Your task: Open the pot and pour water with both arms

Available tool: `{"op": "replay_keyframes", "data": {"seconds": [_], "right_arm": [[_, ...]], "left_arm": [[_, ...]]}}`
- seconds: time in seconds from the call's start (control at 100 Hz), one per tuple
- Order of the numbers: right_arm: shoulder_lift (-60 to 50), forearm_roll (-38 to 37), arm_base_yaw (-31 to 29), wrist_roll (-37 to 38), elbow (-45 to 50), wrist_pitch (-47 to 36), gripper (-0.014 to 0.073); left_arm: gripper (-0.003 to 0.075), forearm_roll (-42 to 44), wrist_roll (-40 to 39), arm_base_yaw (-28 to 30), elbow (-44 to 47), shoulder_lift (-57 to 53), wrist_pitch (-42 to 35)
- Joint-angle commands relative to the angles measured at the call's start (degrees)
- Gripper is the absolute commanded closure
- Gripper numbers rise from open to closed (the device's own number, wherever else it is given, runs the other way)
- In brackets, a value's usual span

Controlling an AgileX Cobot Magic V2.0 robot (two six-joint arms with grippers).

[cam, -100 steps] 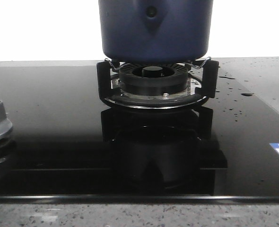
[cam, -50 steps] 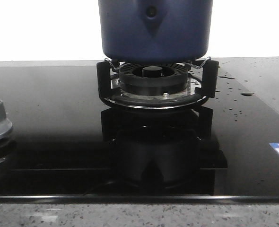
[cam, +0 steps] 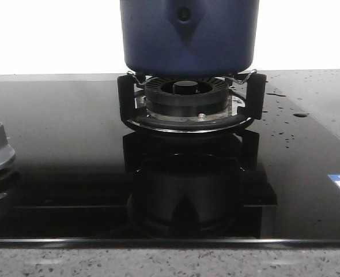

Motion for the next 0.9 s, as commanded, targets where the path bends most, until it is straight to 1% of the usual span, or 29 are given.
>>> {"op": "replay_keyframes", "data": {"seconds": [0.0,0.14,0.19,0.26,0.27,0.28,0.3,0.32,0.34,0.35,0.38,0.41,0.48,0.61,0.68,0.72,0.74,0.75,0.77,0.78,0.79,0.81,0.82,0.83,0.84,0.87,0.89], "right_arm": [[-0.4,0.9,-0.1,0.2,-1.6,0.6,0.0658],[-0.4,0.9,-0.1,0.2,-1.6,1.8,0.0658],[-0.4,0.9,-0.1,0.2,-1.6,1.8,0.0658],[-0.4,0.9,-0.1,0.2,-1.6,1.8,0.0658],[-0.4,0.9,-0.1,0.2,-1.6,1.8,0.0658],[-0.4,0.9,-0.1,0.2,-1.6,1.8,0.0658],[-0.4,0.9,-0.1,0.2,-1.6,1.8,0.0658],[-0.4,0.9,-0.1,0.2,-1.6,1.8,0.0658],[-0.4,0.9,-0.1,0.2,-1.6,1.8,0.0658],[-0.4,0.9,-0.1,0.2,-1.6,1.9,0.0658],[-0.4,0.9,-0.1,0.2,-1.6,1.9,0.0658],[-0.4,0.9,-0.1,0.2,-1.6,1.9,0.0658],[-0.4,0.9,-0.1,0.2,-1.6,1.9,0.0658],[-0.4,0.9,-0.1,0.2,-1.6,3.1,0.0658],[-0.4,0.9,-0.1,0.2,-1.6,4.4,0.0658],[-0.4,0.9,-0.1,0.2,-1.6,4.9,0.0658],[-0.4,0.9,-0.1,0.2,-1.6,4.9,0.0658],[-0.4,0.9,-0.1,0.2,-1.6,4.9,0.0658],[-0.4,0.9,-0.1,0.2,-1.6,4.9,0.0658],[-0.4,0.9,0.0,0.2,-1.6,4.7,0.0658],[-0.4,0.9,0.0,0.2,-1.6,4.6,0.0658],[-0.4,0.9,0.1,0.2,-1.6,4.5,0.0659],[-0.4,0.9,0.3,0.2,-1.6,4.4,0.0659],[-0.4,0.9,0.3,0.2,-1.6,4.3,0.0659],[-0.4,0.9,0.6,0.2,-1.6,4.3,0.0659],[-0.4,0.9,1.2,0.2,-1.6,4.3,0.0659],[-0.4,0.9,1.7,0.2,-1.5,4.3,0.0659]], "left_arm": [[0.0531,-5.4,0.2,-0.4,-2.3,-2.1,2.1],[0.053,-5.3,0.2,-0.6,-2.3,-1.9,2.5],[0.0517,-5.3,0.2,-0.6,-2.3,-1.9,2.5],[0.0439,-5.3,0.2,-0.6,-2.3,-1.9,2.5],[0.0404,-5.3,0.2,-0.6,-2.3,-1.9,2.5],[0.0404,-5.3,0.2,-0.6,-2.3,-1.9,2.5],[0.0351,-5.3,0.2,-0.8,-2.3,-1.9,2.5],[0.0326,-5.4,0.1,-0.8,-2.3,-1.9,2.5],[0.0279,-5.4,0.1,-0.9,-2.3,-1.9,2.5],[0.0279,-5.6,0.1,-0.9,-2.3,-1.9,2.5],[0.0228,-5.6,0.1,-1.0,-2.3,-1.9,2.5],[0.0197,-5.6,0.1,-1.3,-2.3,-1.9,2.4],[0.0161,-5.8,0.1,-1.9,-2.3,-1.9,2.4],[0.0163,-6.6,-0.1,-2.0,-2.3,-2.4,2.6],[0.0187,-6.6,-2.1,-0.8,-2.3,-4.0,2.1],[0.0237,-6.0,-4.1,0.2,-2.3,-5.4,2.1],[0.0275,-5.7,-5.1,1.0,-2.3,-6.3,2.1],[0.0306,-4.9,-5.7,1.6,-2.3,-6.9,2.1],[0.0338,-4.3,-6.3,2.1,-2.3,-7.6,2.1],[0.0373,-4.0,-7.0,2.7,-2.3,-8.4,2.1],[0.0391,-3.2,-7.4,3.0,-2.3,-8.8,2.1],[0.0463,-2.2,-8.5,4.3,-2.2,-10.5,2.1],[0.0463,-1.8,-8.5,4.3,-2.2,-10.5,2.1],[0.0517,-1.1,-9.3,4.9,-2.1,-11.3,2.1],[0.0517,-0.7,-9.3,5.3,-2.0,-11.8,2.1],[0.0594,0.5,-10.3,6.7,-1.7,-13.7,2.1],[0.0619,1.5,-10.6,7.7,-1.6,-15.1,2.1]]}}
